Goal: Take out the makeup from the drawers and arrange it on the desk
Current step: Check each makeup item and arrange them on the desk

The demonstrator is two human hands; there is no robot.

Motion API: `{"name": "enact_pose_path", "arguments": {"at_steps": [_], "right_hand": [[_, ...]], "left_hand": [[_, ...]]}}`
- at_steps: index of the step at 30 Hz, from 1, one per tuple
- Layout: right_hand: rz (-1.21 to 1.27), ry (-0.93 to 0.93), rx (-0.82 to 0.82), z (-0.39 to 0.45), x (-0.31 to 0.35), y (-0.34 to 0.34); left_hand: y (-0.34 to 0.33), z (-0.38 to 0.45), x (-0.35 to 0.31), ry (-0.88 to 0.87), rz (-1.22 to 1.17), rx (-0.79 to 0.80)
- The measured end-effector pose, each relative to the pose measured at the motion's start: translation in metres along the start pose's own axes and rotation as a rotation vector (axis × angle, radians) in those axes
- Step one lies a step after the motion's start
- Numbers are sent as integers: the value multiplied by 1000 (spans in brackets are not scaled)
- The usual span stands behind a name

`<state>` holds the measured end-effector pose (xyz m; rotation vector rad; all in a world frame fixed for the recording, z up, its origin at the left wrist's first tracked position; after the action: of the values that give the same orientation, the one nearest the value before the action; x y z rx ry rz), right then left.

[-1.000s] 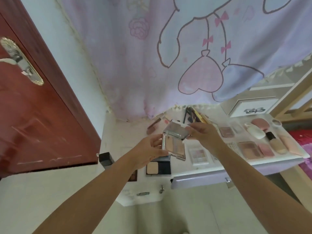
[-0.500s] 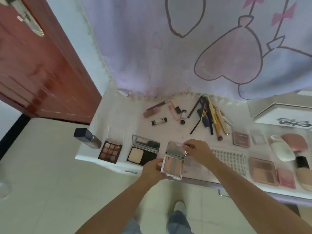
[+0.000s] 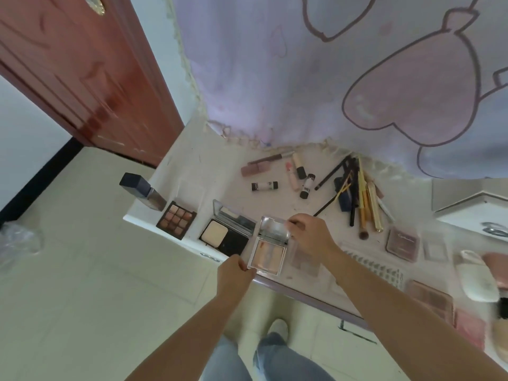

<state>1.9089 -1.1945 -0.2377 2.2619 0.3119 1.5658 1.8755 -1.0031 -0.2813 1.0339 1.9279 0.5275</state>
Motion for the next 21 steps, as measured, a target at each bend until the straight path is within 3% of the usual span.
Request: {"name": "enact_pose_path", "arguments": {"at_steps": [9,12,17,21], "right_hand": [[46,2,-28,-11,-7,15],[-242,98,-4,-23,-21,23],[-828,213,240,-49,-62,5],[-693,207,179,-55,-57,4]], "left_hand": [[3,-7,3,14,15,-82],[9,-15,-2,-67,102,-155],[11,-28,-15,-192,194,-216],[11,-33,-32,-313,190,-171]]}}
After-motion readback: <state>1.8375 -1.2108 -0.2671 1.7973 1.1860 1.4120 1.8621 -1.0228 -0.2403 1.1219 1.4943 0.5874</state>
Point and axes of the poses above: each hand's wrist, its own z-axis towards the middle knuckle, its own y-axis out of the back of the hand, x = y × z, the point moved 7 cm from there along z, towards the middle knuckle, and after that the axes turned 11 degrees about z, right-handed, at the moved point
